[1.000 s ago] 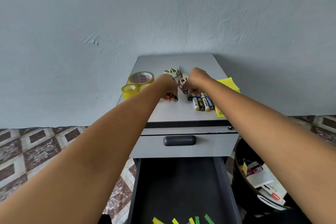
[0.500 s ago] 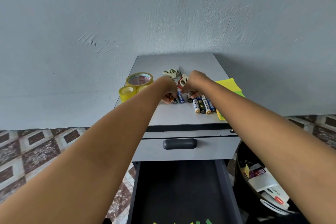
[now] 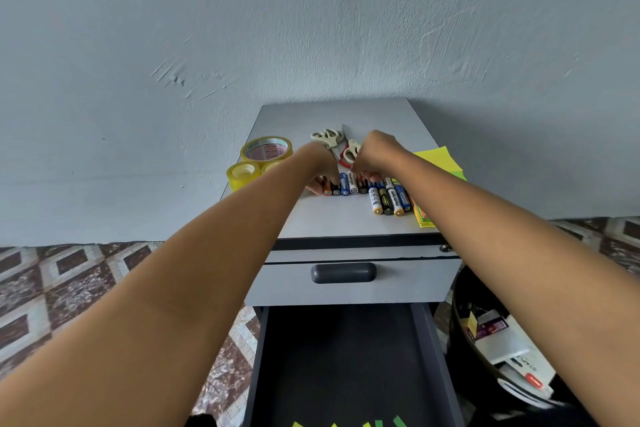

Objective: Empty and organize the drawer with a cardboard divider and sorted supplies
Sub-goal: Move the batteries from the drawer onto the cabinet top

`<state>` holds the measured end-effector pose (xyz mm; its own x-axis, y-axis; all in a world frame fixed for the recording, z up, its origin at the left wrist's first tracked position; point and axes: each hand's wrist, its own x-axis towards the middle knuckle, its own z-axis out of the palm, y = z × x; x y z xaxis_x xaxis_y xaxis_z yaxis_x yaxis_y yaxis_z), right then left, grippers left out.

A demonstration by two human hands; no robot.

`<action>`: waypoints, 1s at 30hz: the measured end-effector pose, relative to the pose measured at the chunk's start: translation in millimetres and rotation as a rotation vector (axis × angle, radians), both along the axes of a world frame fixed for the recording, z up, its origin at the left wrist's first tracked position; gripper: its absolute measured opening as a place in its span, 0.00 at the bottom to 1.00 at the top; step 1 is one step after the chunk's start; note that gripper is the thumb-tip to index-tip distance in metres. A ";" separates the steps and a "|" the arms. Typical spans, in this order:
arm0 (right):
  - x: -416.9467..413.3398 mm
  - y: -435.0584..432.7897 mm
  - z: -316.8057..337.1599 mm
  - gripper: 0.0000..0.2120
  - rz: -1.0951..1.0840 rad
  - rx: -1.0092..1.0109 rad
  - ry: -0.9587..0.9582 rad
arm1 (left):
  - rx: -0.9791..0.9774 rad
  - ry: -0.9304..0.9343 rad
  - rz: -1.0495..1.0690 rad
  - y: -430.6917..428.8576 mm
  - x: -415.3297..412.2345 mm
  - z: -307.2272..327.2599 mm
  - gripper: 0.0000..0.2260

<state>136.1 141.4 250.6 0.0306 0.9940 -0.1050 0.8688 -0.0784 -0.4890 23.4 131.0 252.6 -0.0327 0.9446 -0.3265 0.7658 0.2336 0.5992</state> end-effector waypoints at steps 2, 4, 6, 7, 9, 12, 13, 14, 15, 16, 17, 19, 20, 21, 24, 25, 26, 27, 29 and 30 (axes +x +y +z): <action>4.4 -0.2 0.0 0.03 0.041 0.054 -0.035 | 0.004 -0.006 0.007 0.0 -0.3 0.3 0.15; 6.5 -1.6 0.3 0.12 0.119 0.080 -0.070 | 0.021 -0.006 0.014 0.9 -0.5 0.5 0.14; 6.9 -5.7 2.4 0.15 0.212 0.086 -0.137 | 0.036 -0.004 0.013 0.8 -0.6 1.0 0.12; 6.4 -8.0 2.8 0.16 0.265 0.076 -0.166 | 0.040 -0.006 0.011 0.5 -0.6 1.0 0.10; 6.7 -12.4 1.8 0.17 0.365 0.039 -0.203 | 0.057 -0.008 0.011 -0.4 -1.2 0.2 0.06; 8.3 -16.5 -1.7 0.20 0.432 0.042 -0.253 | 0.078 -0.040 0.024 -0.2 -1.8 -2.7 0.11; 8.9 -16.7 -2.7 0.20 0.440 0.060 -0.268 | 0.082 -0.056 0.029 -1.0 -1.8 -3.0 0.11; 9.1 -16.7 -3.7 0.20 0.441 0.078 -0.278 | 0.086 -0.070 0.033 -1.1 -2.1 -3.4 0.12; 9.4 -16.4 -4.7 0.20 0.440 0.097 -0.285 | 0.090 -0.081 0.035 -1.2 -2.0 -3.8 0.12; 9.5 -15.9 -5.8 0.20 0.437 0.113 -0.290 | 0.092 -0.090 0.038 -1.2 -2.1 -4.3 0.13; 9.3 -15.6 -6.8 0.20 0.436 0.128 -0.293 | 0.095 -0.098 0.041 -1.2 -2.4 -4.8 0.13; 9.9 -15.8 -8.3 0.20 0.436 0.143 -0.289 | 0.098 -0.106 0.047 -1.4 -2.2 -5.1 0.13; 10.3 -16.4 -8.5 0.19 0.440 0.147 -0.284 | 0.096 -0.109 0.050 -1.5 -2.3 -5.0 0.13; 10.7 -16.9 -8.5 0.19 0.443 0.151 -0.281 | 0.093 -0.114 0.054 -1.9 -2.4 -4.8 0.13; 11.7 -17.7 -8.1 0.19 0.444 0.160 -0.269 | 0.080 -0.114 0.053 -2.6 -1.6 -3.6 0.13; 11.5 -17.8 -8.2 0.19 0.445 0.162 -0.267 | 0.075 -0.112 0.052 -2.7 -1.6 -3.4 0.13; 11.4 -18.0 -8.3 0.19 0.445 0.163 -0.265 | 0.070 -0.114 0.054 -3.1 -1.6 -3.0 0.13; 11.5 -17.7 -8.6 0.20 0.445 0.164 -0.262 | 0.066 -0.119 0.058 -3.5 -1.4 -2.6 0.13; 12.0 -17.5 -8.6 0.19 0.445 0.168 -0.259 | 0.058 -0.133 0.068 -4.0 -1.1 -1.4 0.13; 12.2 -17.8 -8.3 0.19 0.446 0.170 -0.259 | 0.049 -0.139 0.075 -4.5 -0.9 -0.5 0.12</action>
